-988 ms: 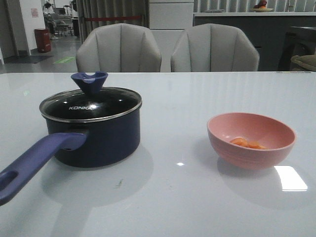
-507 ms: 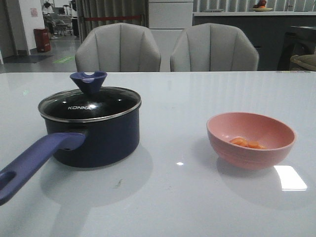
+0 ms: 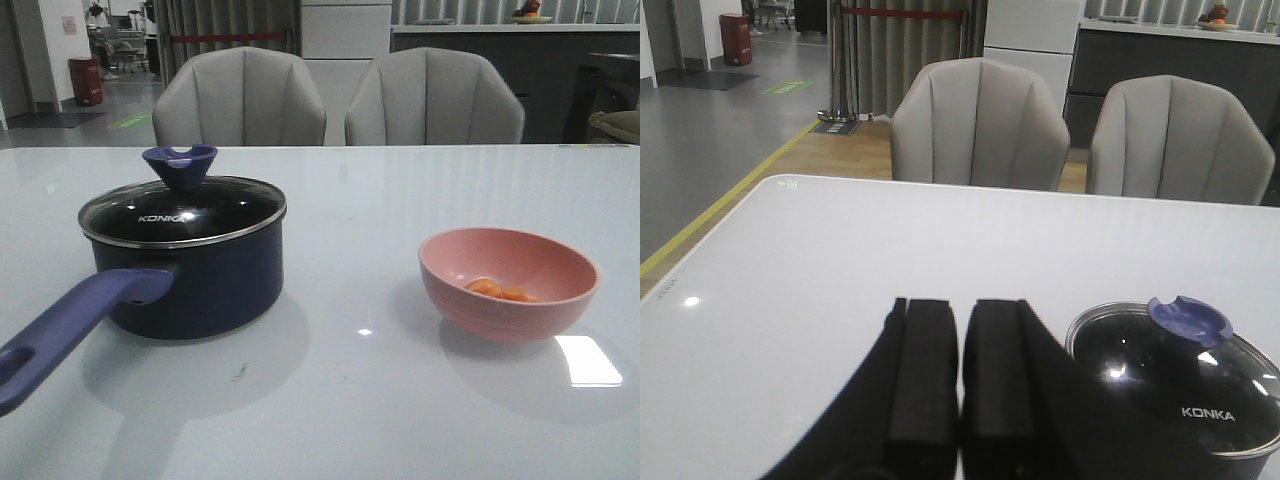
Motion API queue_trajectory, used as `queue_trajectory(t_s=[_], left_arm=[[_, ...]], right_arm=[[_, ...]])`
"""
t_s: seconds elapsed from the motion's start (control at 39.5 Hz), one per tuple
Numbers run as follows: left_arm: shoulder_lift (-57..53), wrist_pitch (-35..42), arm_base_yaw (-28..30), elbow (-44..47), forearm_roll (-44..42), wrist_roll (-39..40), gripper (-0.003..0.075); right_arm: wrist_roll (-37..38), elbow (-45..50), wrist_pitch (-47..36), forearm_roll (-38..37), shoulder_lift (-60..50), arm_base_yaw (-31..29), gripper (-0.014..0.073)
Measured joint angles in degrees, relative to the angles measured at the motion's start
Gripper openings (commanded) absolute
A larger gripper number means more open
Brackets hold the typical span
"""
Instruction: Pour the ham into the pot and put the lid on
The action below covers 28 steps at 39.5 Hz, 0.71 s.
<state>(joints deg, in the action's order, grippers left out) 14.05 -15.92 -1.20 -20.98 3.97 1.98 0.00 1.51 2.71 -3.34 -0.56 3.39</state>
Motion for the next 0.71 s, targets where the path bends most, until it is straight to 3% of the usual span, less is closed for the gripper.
queue_trajectory(t_s=[0.18, 0.35, 0.46, 0.71], left_arm=[[1.14, -0.24, 0.0, 0.0, 0.0, 0.0, 0.0193], [3.09, -0.37, 0.0, -0.1, 0.0, 0.0, 0.047], [4.45, -0.6, 0.0, -0.1, 0.0, 0.0, 0.0568], [11.66, -4.92, -0.68, -4.85, 0.0, 0.0, 0.0575]], right_arm=[[0.0, 0.0, 0.0, 0.0, 0.0, 0.0, 0.0139], [0.0, 0.0, 0.0, 0.0, 0.0, 0.0, 0.0139], [0.0, 0.0, 0.0, 0.0, 0.0, 0.0, 0.0139], [0.0, 0.0, 0.0, 0.0, 0.0, 0.0, 0.0139]])
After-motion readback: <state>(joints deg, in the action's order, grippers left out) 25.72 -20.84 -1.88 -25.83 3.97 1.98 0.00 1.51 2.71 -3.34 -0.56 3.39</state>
